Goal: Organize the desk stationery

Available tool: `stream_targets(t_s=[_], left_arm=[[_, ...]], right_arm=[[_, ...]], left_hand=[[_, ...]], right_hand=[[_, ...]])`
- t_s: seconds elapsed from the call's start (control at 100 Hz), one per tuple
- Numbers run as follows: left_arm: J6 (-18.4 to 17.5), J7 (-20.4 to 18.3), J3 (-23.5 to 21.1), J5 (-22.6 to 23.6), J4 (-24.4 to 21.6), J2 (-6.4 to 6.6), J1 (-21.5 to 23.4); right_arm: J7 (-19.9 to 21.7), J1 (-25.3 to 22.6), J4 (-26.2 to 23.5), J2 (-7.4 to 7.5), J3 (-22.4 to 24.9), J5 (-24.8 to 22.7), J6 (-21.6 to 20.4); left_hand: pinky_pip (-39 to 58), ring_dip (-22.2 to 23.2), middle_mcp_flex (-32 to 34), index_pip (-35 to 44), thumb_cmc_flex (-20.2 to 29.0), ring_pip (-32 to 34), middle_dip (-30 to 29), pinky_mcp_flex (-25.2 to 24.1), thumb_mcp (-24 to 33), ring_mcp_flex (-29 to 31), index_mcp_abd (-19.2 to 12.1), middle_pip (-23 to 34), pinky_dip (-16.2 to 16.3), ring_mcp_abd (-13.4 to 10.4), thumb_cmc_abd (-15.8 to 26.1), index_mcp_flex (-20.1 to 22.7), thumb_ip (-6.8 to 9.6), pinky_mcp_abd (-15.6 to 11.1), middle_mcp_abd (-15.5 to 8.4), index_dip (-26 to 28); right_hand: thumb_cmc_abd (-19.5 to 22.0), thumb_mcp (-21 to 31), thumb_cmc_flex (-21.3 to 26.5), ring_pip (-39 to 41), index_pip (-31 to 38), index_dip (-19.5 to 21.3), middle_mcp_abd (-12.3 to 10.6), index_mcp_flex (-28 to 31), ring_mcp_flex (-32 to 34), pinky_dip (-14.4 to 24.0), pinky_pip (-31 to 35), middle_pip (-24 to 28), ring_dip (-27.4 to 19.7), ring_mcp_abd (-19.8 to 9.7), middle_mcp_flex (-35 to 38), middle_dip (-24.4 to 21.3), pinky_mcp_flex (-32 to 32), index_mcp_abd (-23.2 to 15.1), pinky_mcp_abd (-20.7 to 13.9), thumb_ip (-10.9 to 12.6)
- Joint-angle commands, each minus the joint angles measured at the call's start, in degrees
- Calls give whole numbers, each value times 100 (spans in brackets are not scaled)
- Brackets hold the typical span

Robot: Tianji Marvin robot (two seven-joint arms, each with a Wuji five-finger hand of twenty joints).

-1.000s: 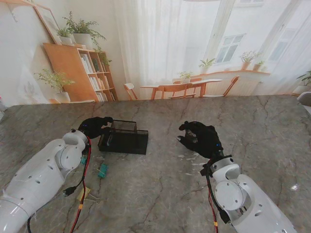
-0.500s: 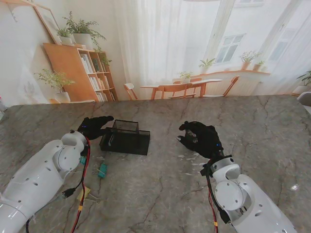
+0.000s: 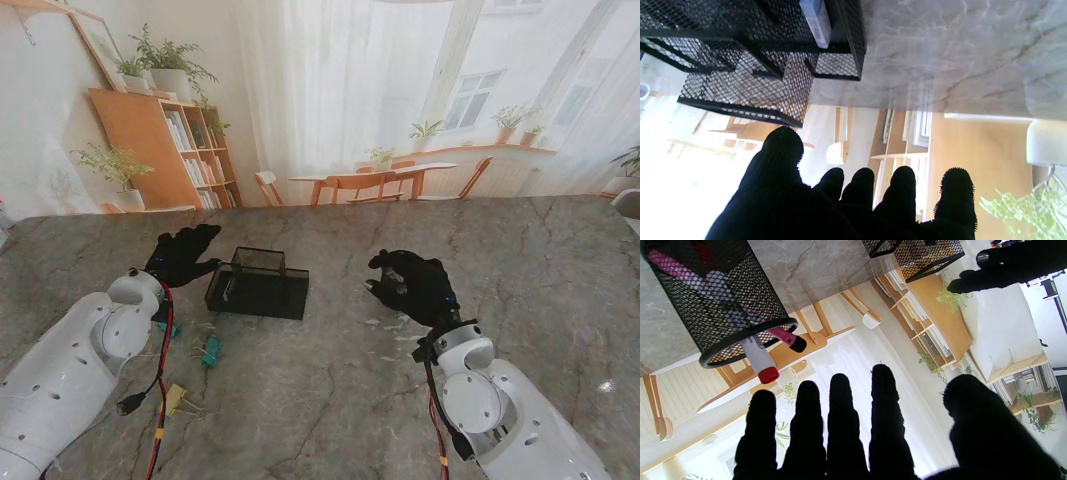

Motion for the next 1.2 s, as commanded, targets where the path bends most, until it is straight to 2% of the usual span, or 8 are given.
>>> stream_targets(t_s=[0.0, 0.19, 0.36, 0.53, 0.7, 0.8, 0.99, 1.19], left_arm=[[-83, 23, -117, 57, -253, 49, 138], [-275, -250, -647, 206, -1114, 85, 692], [-385, -790, -1093, 637, -2115, 161, 1355], [-640, -1255, -1600, 1297, -2929, 231, 2067], [-1000, -1480, -2091, 1849, -3379, 269, 2661], [-727, -1598, -2174, 1923, -3470, 254, 2888], [165, -1740, -2015, 2048, -3297, 226, 2958], [968, -1791, -1707, 2525, -3043, 206, 2884]], right_arm=[[57, -10, 10, 2, 4, 7, -22], [48, -9, 18, 0, 5, 19, -44], [34, -7, 25, -8, 2, 54, -64], [24, 3, 37, -15, -8, 94, -97], [9, 11, 53, -22, -18, 123, -135], [-8, 15, 66, -23, -21, 119, -162], [-31, 2, 69, -24, -25, 106, -164], [-17, -12, 60, -21, -30, 101, -130]], left_hand=[[-457, -167, -270, -180, -179, -106, -134, -154, -123, -311, 82, -103, -286, 77, 520, -233, -860, 254, 101, -167], [-1003, -366, -364, -174, -840, -163, -245, -111, -206, -479, 51, -125, -587, 126, 527, -231, -918, 335, 83, -275], [-871, -361, -165, -28, -1331, -84, -237, 82, -203, -316, 64, -82, -496, 198, 318, -143, -906, 435, 138, -145], [-390, -286, 156, 83, -1436, 32, -179, 298, -184, 12, -69, -9, -330, 216, 57, 141, -918, 454, 95, -71], [409, -126, 440, 128, -1179, 173, -81, 544, -186, 406, -179, 49, -157, 235, -96, 290, -947, 505, 38, 11], [766, -46, 522, 133, -1196, 259, -48, 671, -202, 577, -184, 71, -112, 288, -89, 325, -952, 553, 79, 24], [1323, 160, 673, 138, -1372, 427, 122, 697, -184, 718, -24, 161, -45, 490, -231, 275, -920, 659, 277, 72], [1780, 480, 706, 116, -1345, 631, 327, 582, -169, 676, 213, 192, 52, 502, -388, 138, -915, 346, 505, 145]], right_hand=[[203, -185, 37, 3, 18, 126, 4, 70, -58, 86, 79, 55, 60, -55, 49, 63, -39, 2, -6, 11], [205, -187, 36, -5, 17, 124, 13, 69, -63, 86, 77, 50, 57, -65, 40, 60, -36, 7, -7, 12], [201, -187, 37, -8, 13, 121, 10, 63, -57, 85, 73, 51, 56, -55, 45, 59, -42, 9, -10, 12], [208, -189, 36, -12, 18, 122, 11, 76, -58, 86, 74, 49, 56, -60, 42, 57, -36, 6, -10, 12], [210, -190, 37, -13, 13, 120, 10, 65, -55, 86, 71, 51, 56, -60, 46, 58, -38, -4, -15, 12], [211, -190, 38, -13, 15, 120, 15, 66, -55, 87, 72, 50, 57, -59, 44, 57, -33, 8, -9, 12], [212, -193, 39, -9, 17, 121, 13, 70, -51, 89, 75, 55, 60, -56, 53, 59, -28, 3, -9, 12], [217, -193, 44, -6, 21, 122, 15, 78, -49, 90, 75, 53, 61, -56, 48, 59, -31, 0, -10, 13]])
